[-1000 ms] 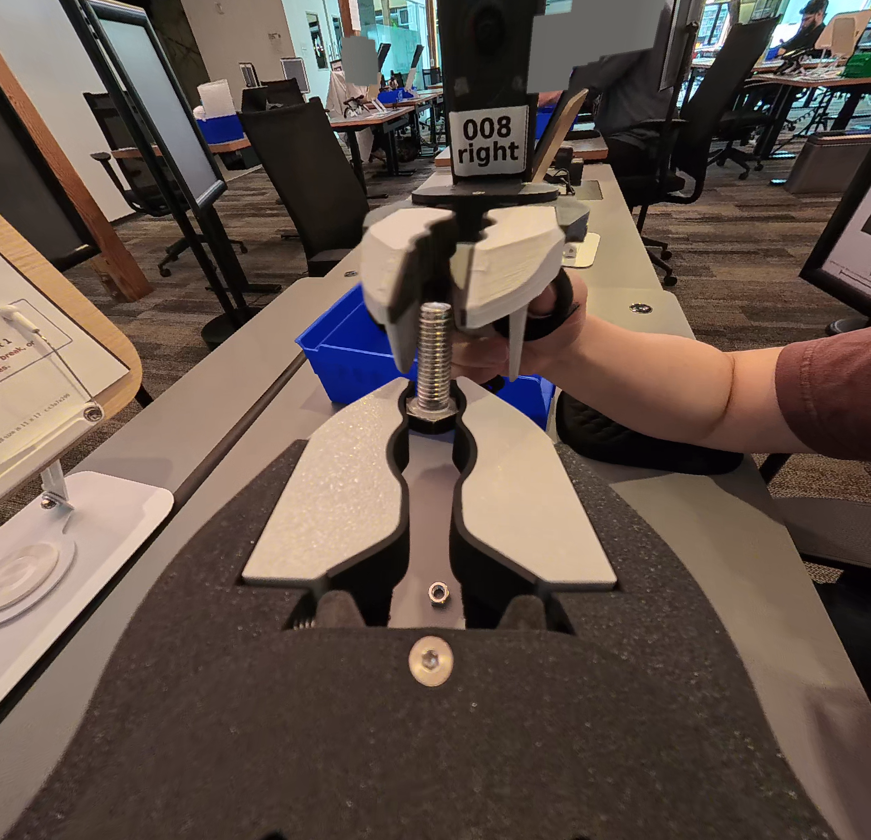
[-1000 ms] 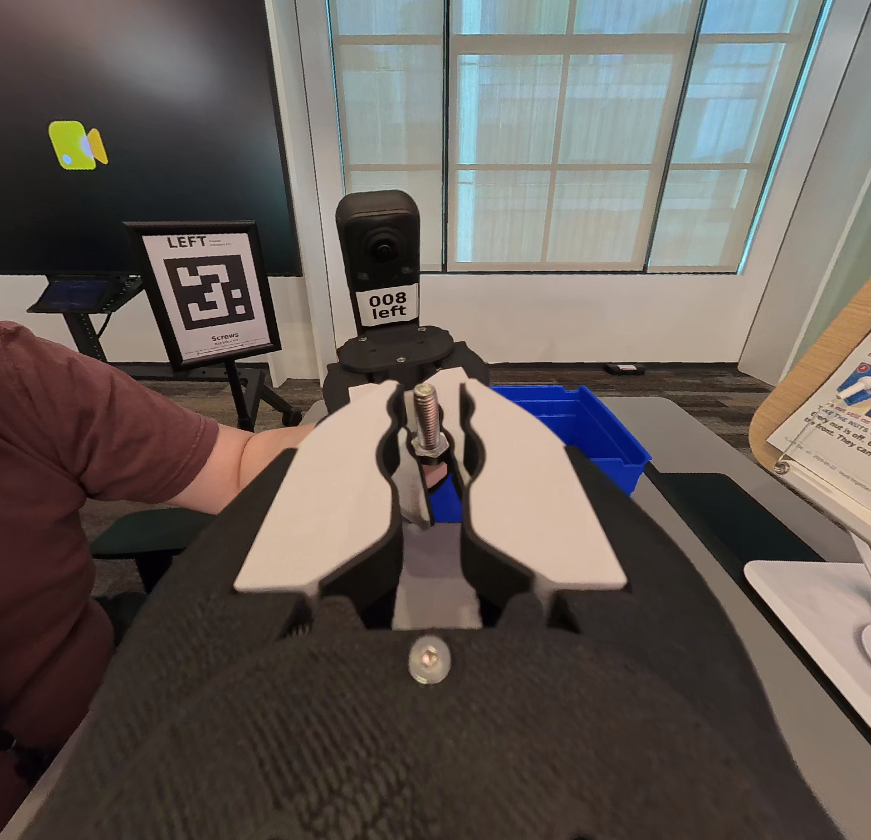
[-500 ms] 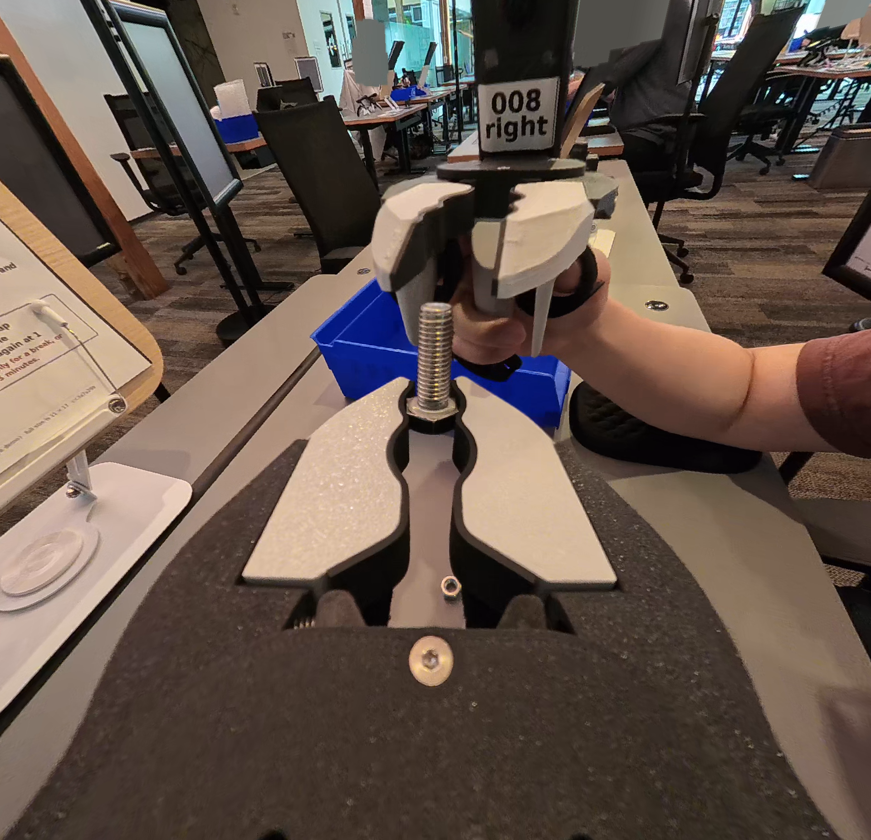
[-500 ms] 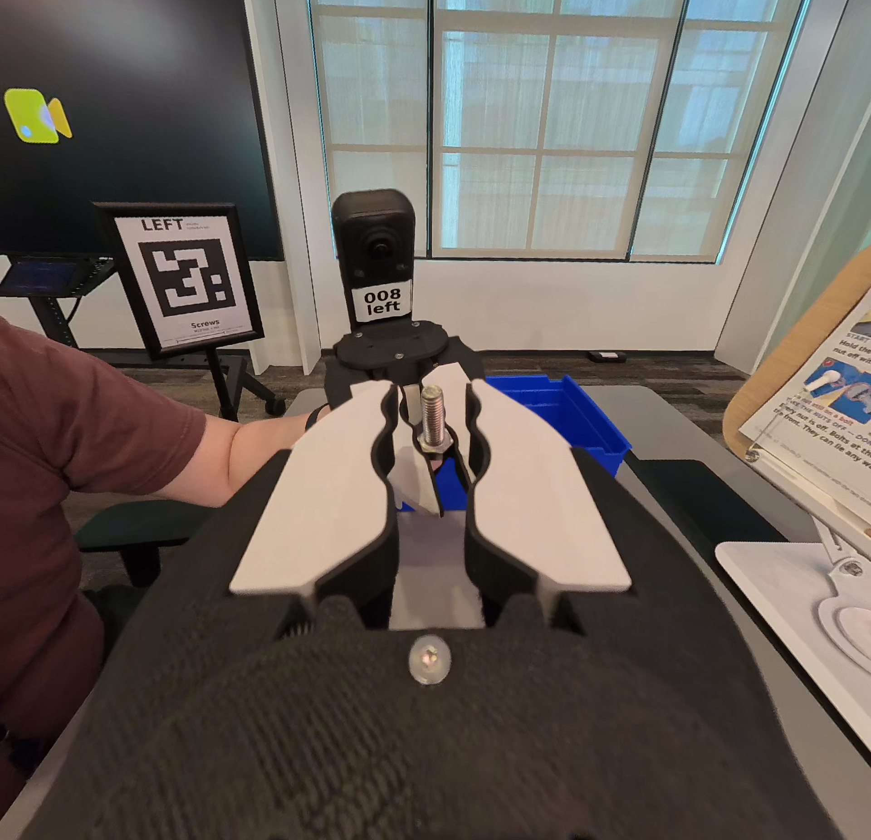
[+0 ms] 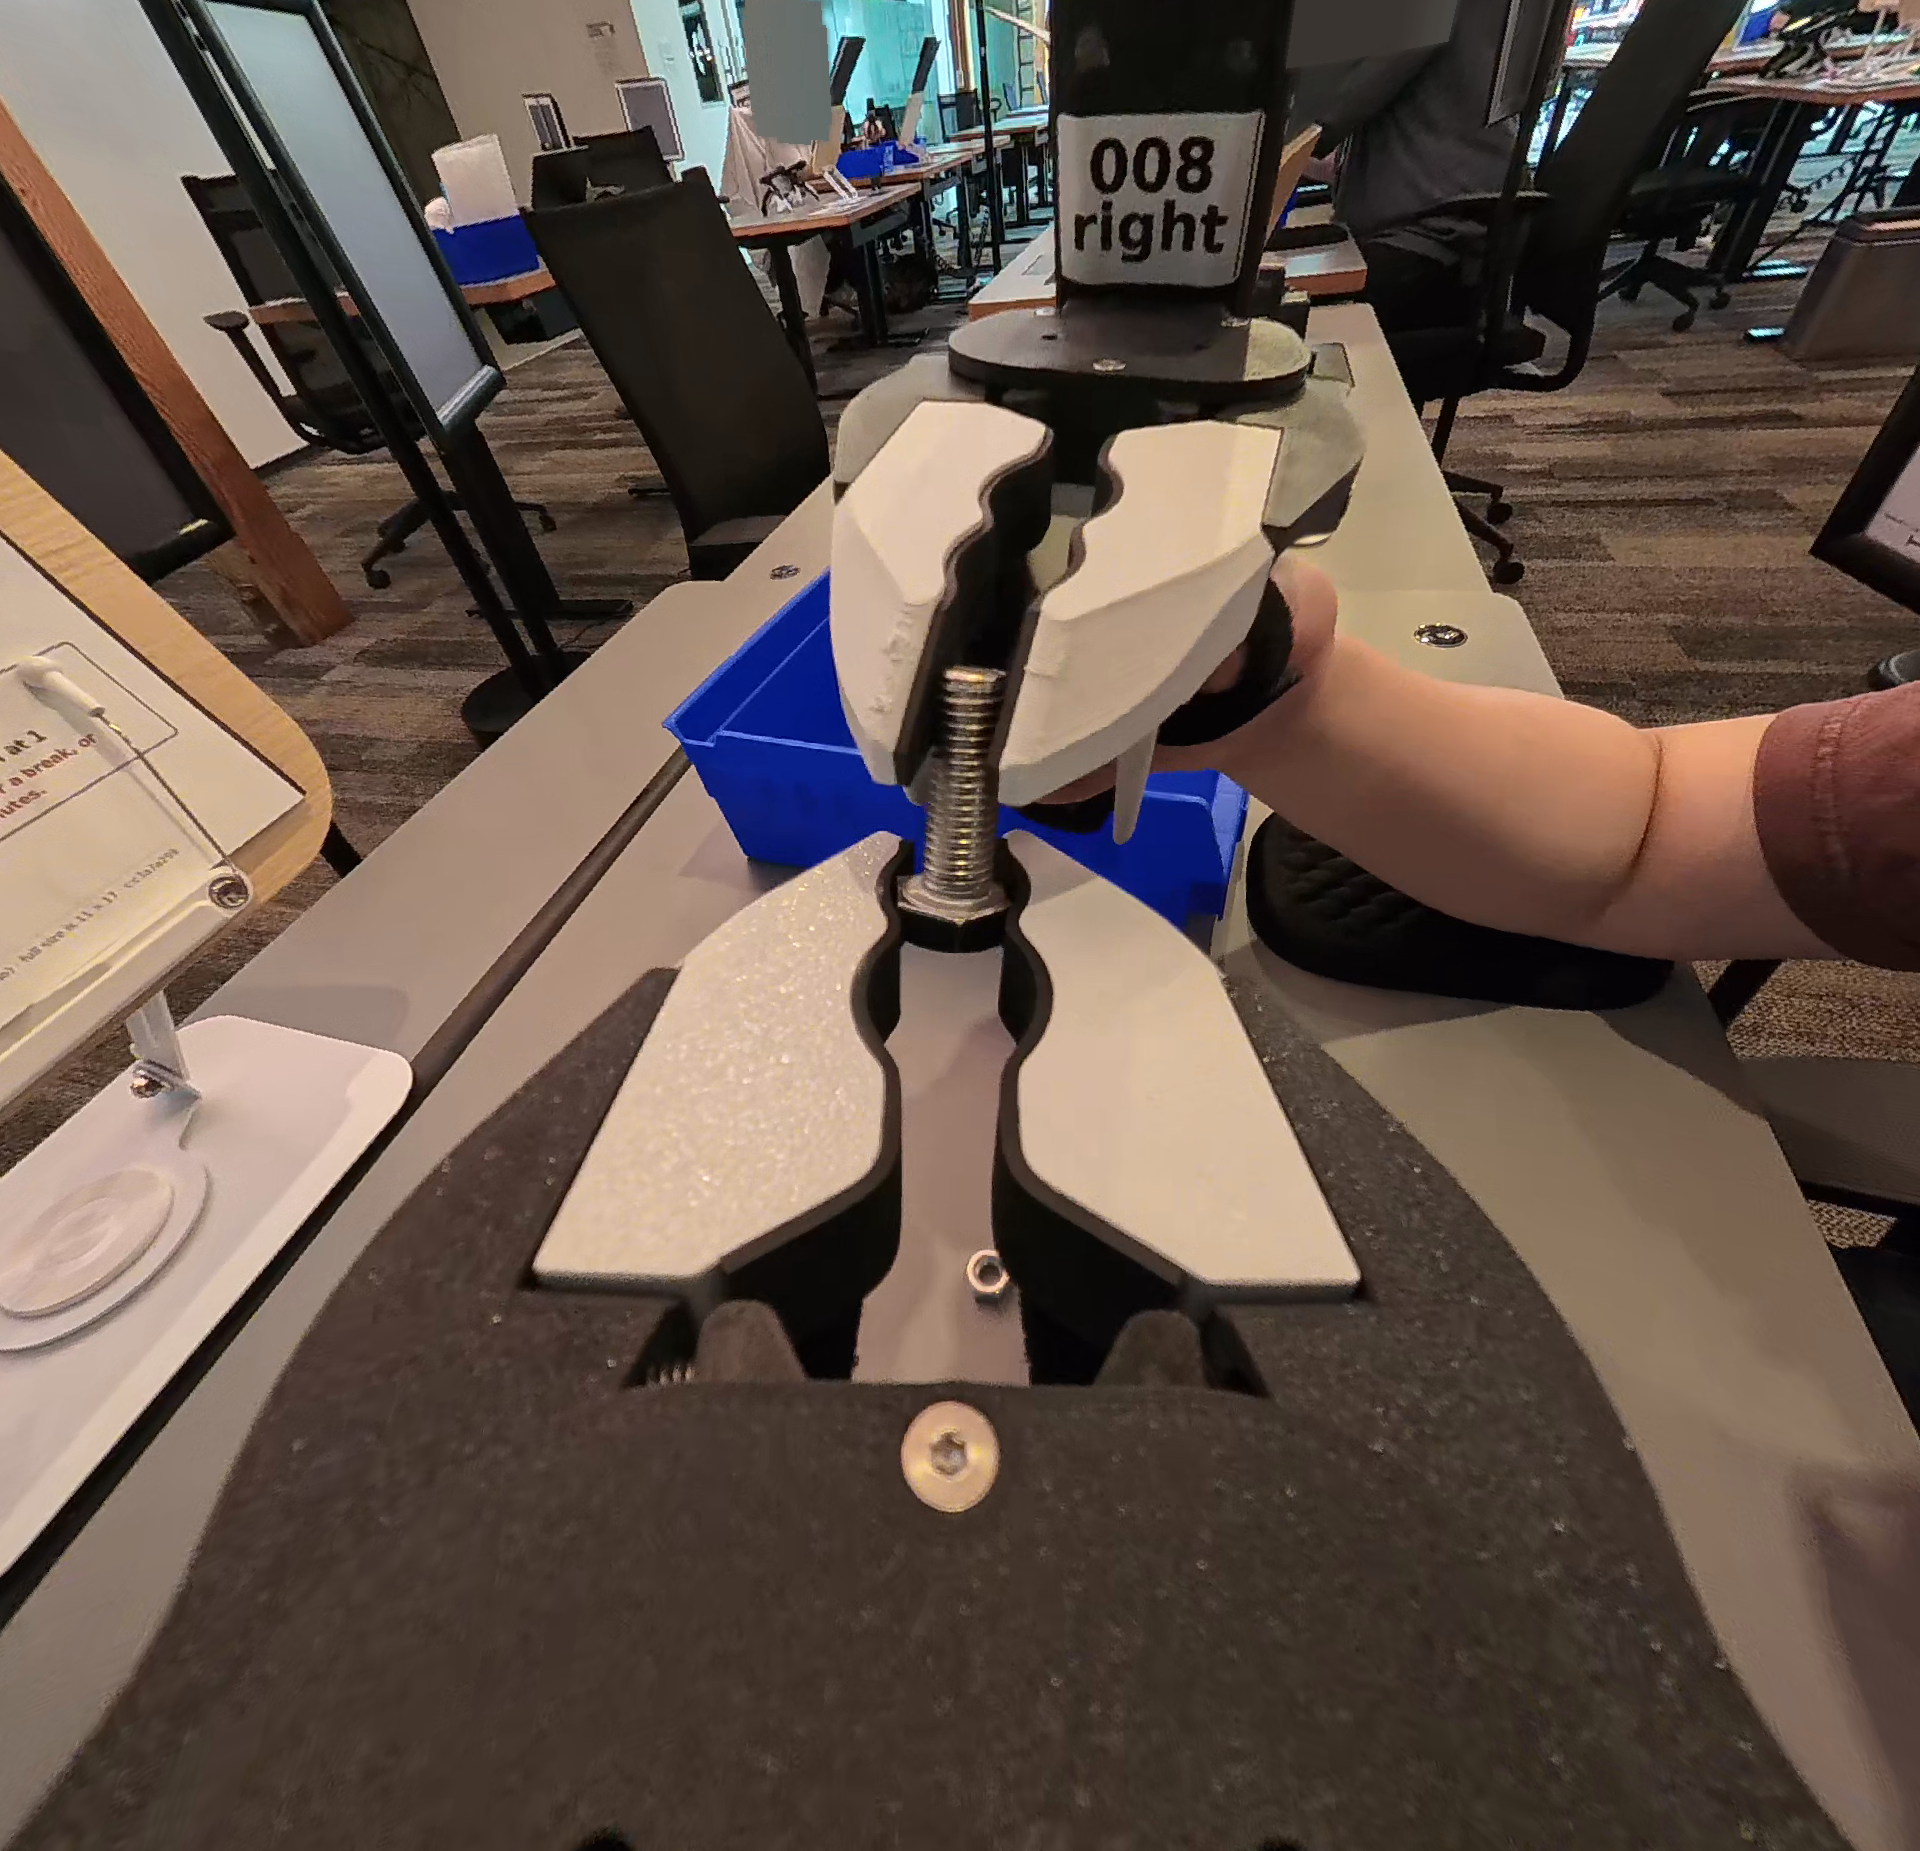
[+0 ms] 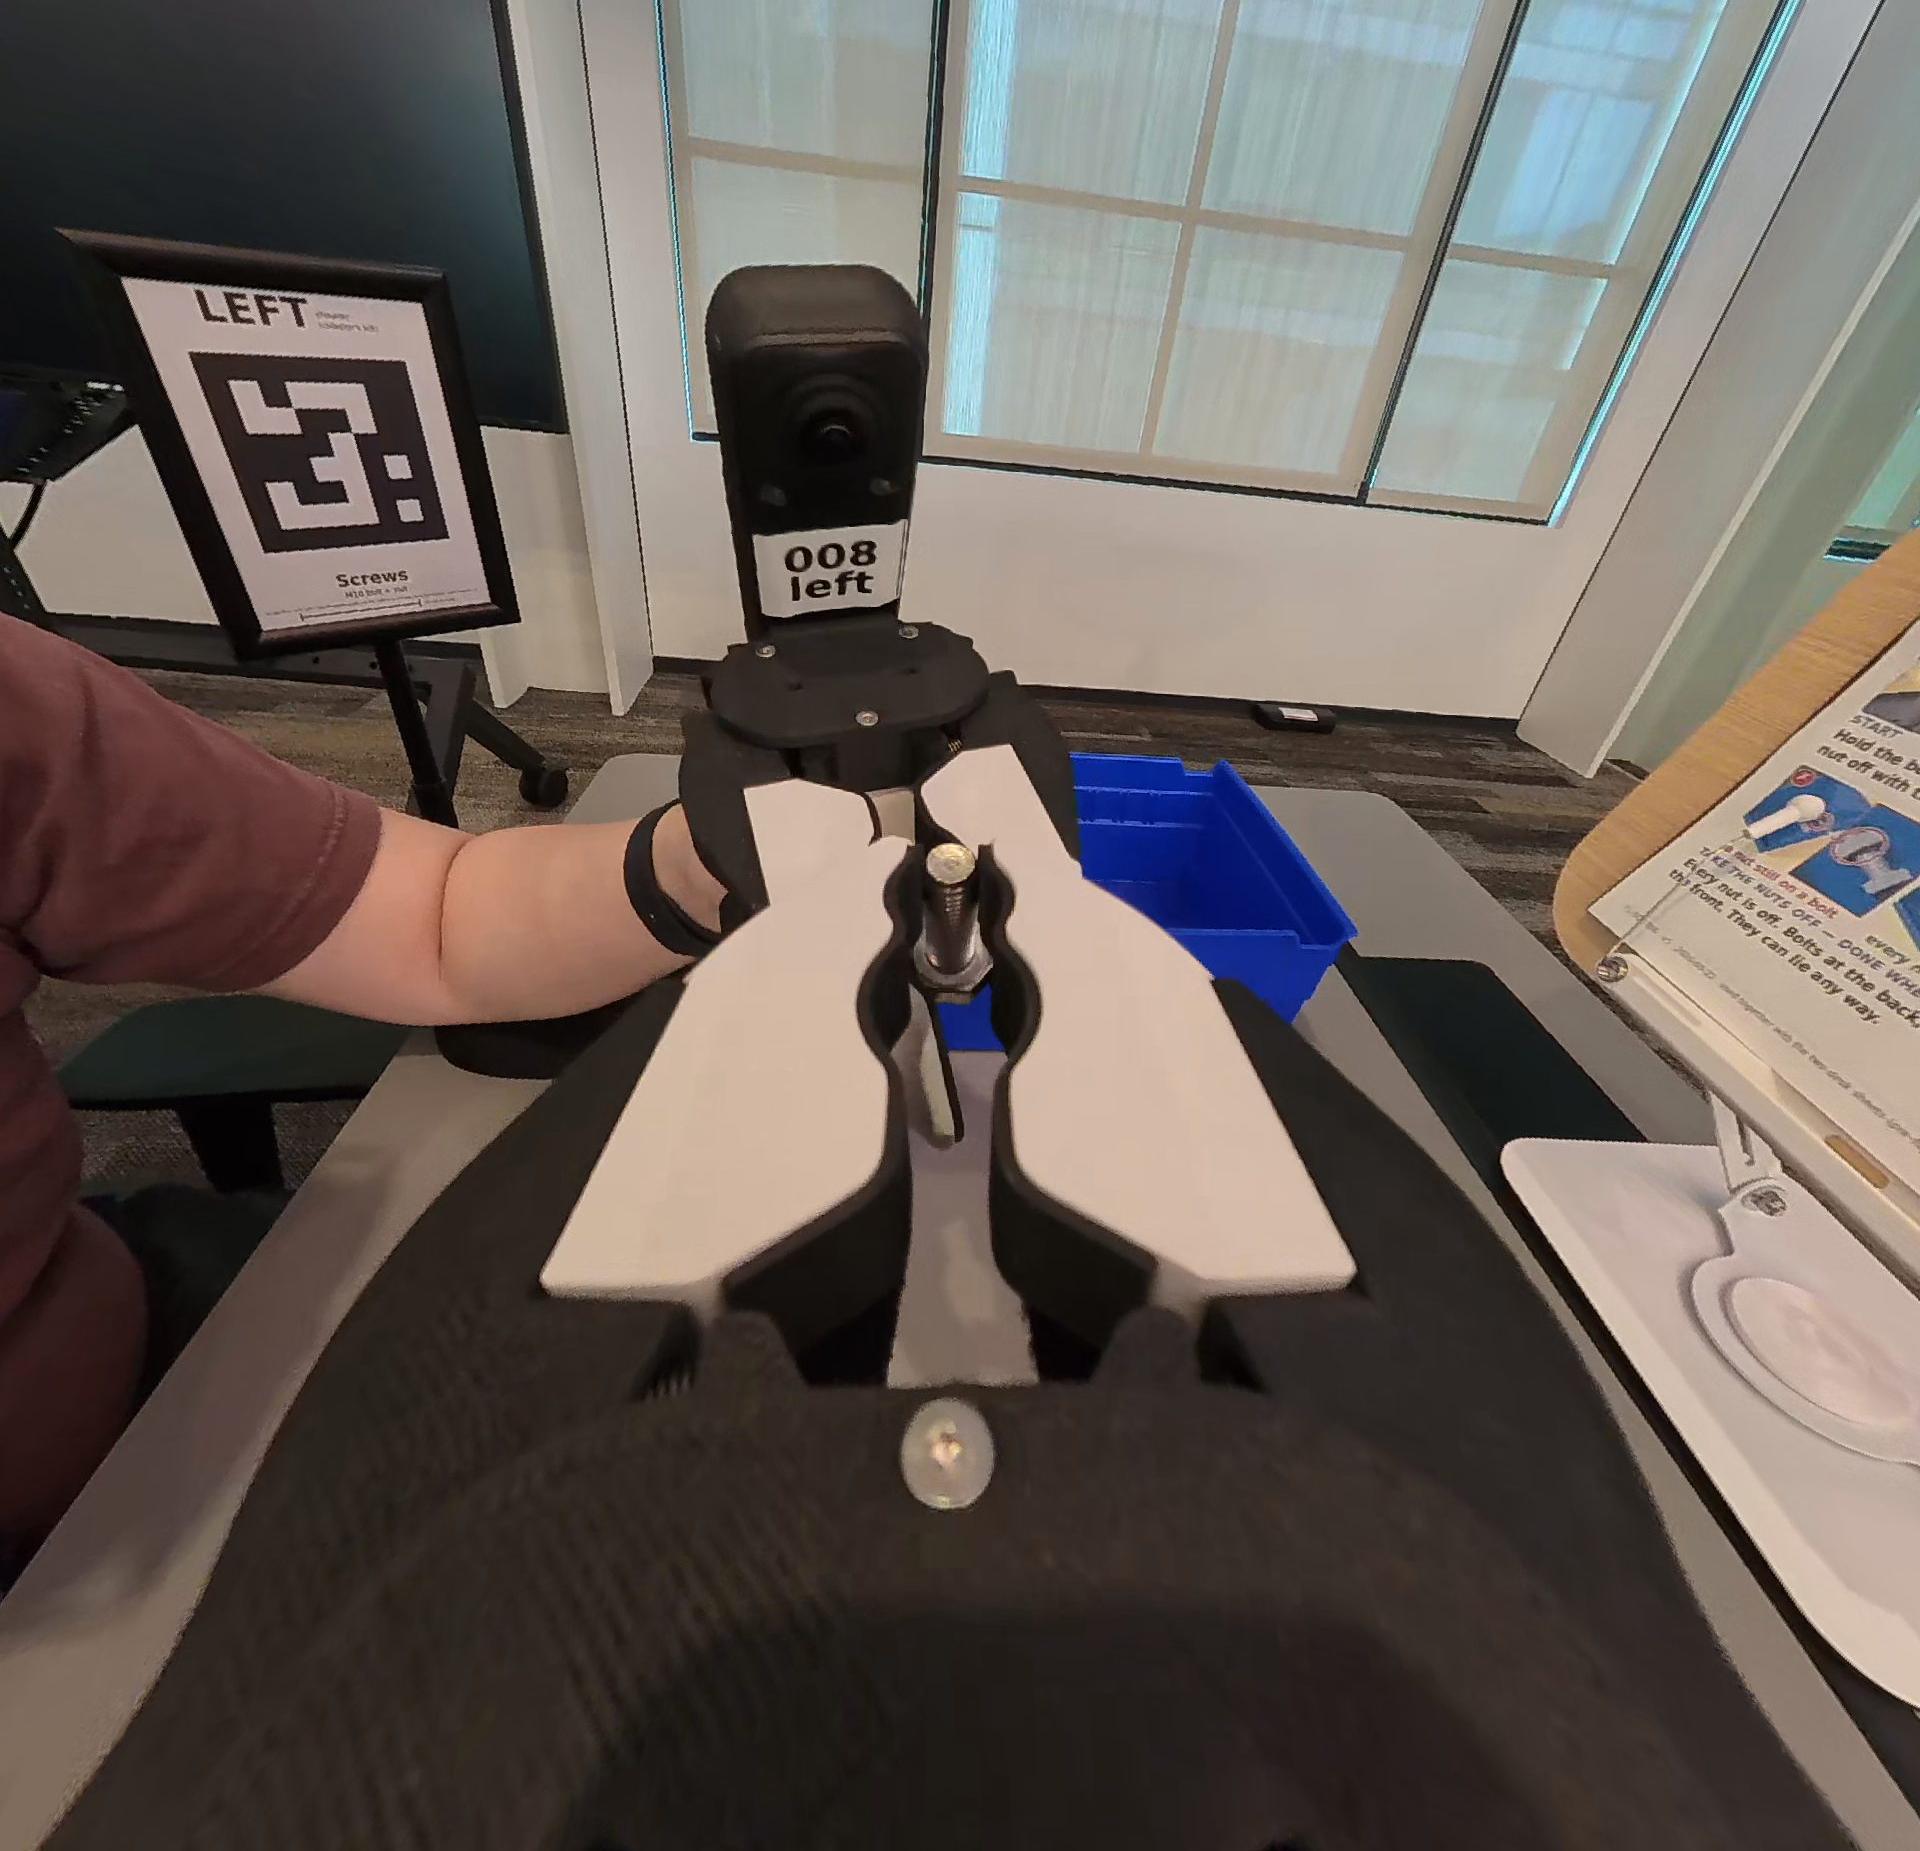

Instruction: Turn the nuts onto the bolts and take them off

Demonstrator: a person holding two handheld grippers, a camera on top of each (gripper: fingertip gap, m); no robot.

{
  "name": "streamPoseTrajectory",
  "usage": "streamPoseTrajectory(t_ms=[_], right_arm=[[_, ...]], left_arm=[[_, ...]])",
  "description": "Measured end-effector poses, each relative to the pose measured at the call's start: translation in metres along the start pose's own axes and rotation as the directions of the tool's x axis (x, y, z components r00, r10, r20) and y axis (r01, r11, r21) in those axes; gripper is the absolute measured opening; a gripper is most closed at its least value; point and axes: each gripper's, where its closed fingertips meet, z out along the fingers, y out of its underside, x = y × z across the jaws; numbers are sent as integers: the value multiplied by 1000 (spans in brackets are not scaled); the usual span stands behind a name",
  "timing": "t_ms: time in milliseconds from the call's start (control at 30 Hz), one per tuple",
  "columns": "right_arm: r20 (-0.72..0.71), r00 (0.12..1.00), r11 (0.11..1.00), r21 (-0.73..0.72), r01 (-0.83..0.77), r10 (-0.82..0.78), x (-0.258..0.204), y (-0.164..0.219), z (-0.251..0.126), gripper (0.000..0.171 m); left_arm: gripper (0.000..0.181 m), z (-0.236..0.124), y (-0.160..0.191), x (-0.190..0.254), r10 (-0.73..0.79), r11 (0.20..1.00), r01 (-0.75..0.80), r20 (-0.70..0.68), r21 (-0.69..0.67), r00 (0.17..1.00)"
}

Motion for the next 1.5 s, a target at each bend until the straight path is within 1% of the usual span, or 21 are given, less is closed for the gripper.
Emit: streamPoseTrajectory(t_ms=[400,567,600,667,700,767,800,833,900,967,1067,1100,1167,1233,1300,1400,1500], right_arm=[[8,1000,1000,-29,5,-5,-1,3,2,10],[4,1000,1000,-21,11,-11,-1,0,1,11],[-3,1000,1000,-8,18,-18,0,-2,1,16],[-26,999,999,16,28,-27,2,-10,-5,31],[-31,999,999,20,27,-26,4,-12,-9,34],[-29,999,1000,-19,20,-21,7,-10,-18,31],[-30,999,996,-90,21,-24,10,1,-21,28],[-31,999,980,-197,34,-41,14,19,-24,28],[9,997,894,-441,77,-81,17,67,-30,28],[47,997,762,-642,81,-66,19,119,-35,28],[123,992,548,-830,105,-5,11,188,-37,26],[142,990,485,-867,118,14,8,205,-38,26],[178,984,392,-906,158,15,4,231,-37,27],[219,976,336,-918,210,-12,3,246,-35,27],[252,967,315,-916,247,-24,-1,251,-33,27],[278,959,323,-903,282,-61,0,251,-28,24],[317,947,310,-896,318,-57,-4,256,-28,23]], left_arm=[[13,2,5,2,-4,999,4,-11,-33,1000],[13,2,5,-1,20,999,-19,23,-44,1000],[13,2,3,0,15,999,-14,19,-36,1000],[13,0,2,-3,12,999,-11,28,-33,1000],[13,-2,3,-6,17,999,-16,41,-37,999],[13,-9,3,-15,24,999,-20,77,-50,997],[13,-15,2,-23,28,998,-23,109,-53,994],[13,-24,0,-31,28,999,-22,144,-48,989],[13,-43,-4,-45,2,999,6,185,-45,983],[13,-65,-8,-61,-2,999,12,253,-39,968],[13,-97,-13,-81,4,999,10,348,-38,938],[13,-107,-14,-86,6,999,9,373,-40,928],[13,-122,-16,-91,4,999,13,405,-41,914],[13,-131,-20,-93,0,1000,10,412,-21,911],[13,-135,-23,-91,-14,1000,16,401,-4,916],[13,-134,-22,-89,-15,1000,20,385,-8,923],[13,-127,-21,-85,-15,1000,23,358,-20,934]])
